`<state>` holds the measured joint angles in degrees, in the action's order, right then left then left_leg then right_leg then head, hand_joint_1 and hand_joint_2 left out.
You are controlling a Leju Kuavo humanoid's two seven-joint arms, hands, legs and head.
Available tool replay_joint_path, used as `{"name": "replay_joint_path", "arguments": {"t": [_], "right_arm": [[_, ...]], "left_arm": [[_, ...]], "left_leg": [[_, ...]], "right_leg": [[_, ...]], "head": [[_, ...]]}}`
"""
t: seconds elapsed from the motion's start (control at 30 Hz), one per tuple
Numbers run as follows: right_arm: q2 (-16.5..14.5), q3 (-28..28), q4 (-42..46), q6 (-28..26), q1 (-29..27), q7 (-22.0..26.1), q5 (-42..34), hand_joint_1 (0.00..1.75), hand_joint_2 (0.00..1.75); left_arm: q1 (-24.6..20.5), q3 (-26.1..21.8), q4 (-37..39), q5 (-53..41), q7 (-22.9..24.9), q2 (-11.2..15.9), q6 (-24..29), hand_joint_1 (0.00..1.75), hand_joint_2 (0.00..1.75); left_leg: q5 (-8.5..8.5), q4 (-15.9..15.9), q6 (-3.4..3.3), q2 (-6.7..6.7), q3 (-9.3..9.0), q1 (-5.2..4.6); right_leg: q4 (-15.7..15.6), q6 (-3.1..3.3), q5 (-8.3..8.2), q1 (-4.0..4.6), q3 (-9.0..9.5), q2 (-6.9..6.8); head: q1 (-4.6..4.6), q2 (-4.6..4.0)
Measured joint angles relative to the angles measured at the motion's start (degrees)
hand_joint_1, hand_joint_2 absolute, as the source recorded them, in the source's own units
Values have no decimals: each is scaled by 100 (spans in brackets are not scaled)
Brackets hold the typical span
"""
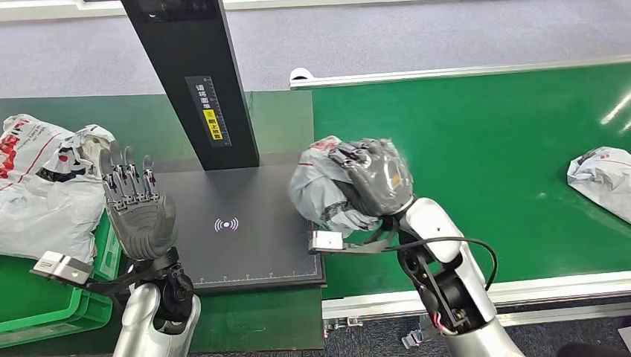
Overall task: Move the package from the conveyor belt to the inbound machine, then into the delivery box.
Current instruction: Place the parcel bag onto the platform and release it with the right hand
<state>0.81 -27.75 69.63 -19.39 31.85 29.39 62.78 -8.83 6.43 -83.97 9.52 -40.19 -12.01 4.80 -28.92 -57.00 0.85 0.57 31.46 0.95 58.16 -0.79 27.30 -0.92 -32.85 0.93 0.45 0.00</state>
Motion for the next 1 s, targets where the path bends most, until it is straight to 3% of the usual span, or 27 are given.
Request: {"name": "replay_joint_path", "arguments": {"t": [0.27, 0.53, 0.77, 1.0], "right_arm": [[-484, -1682, -1644, 597, 996, 207, 120, 175, 175], [-680, -2515, -2138, 821, 1191, 366, -542, 175, 175], [-534, -2664, -2096, 298, 1169, 271, -1697, 175, 175], [-221, -2267, -1565, 34, 929, 403, -2515, 175, 175]], "left_arm": [[-113, -26, 34, 57, 0, -9, 104, 0, 175], [-149, -51, 103, 92, 0, -8, 169, 0, 175], [-185, -52, 219, 154, 0, -2, 234, 0, 175], [-180, -78, 245, 120, 0, -1, 233, 0, 175]], "left_leg": [[0, 0, 1, 5, 2, 1], [1, -2, 1, 5, 2, -2], [0, -3, 1, 5, 1, -1], [0, -4, 1, 4, 2, -1]], "right_leg": [[3, 1, 3, 1, -6, -8], [1, 1, 2, -2, -5, -8], [1, 1, 1, -1, -7, -8], [0, 1, 1, -1, -8, -8]], "head": [[1, 0], [1, 0], [1, 0], [1, 0]]}}
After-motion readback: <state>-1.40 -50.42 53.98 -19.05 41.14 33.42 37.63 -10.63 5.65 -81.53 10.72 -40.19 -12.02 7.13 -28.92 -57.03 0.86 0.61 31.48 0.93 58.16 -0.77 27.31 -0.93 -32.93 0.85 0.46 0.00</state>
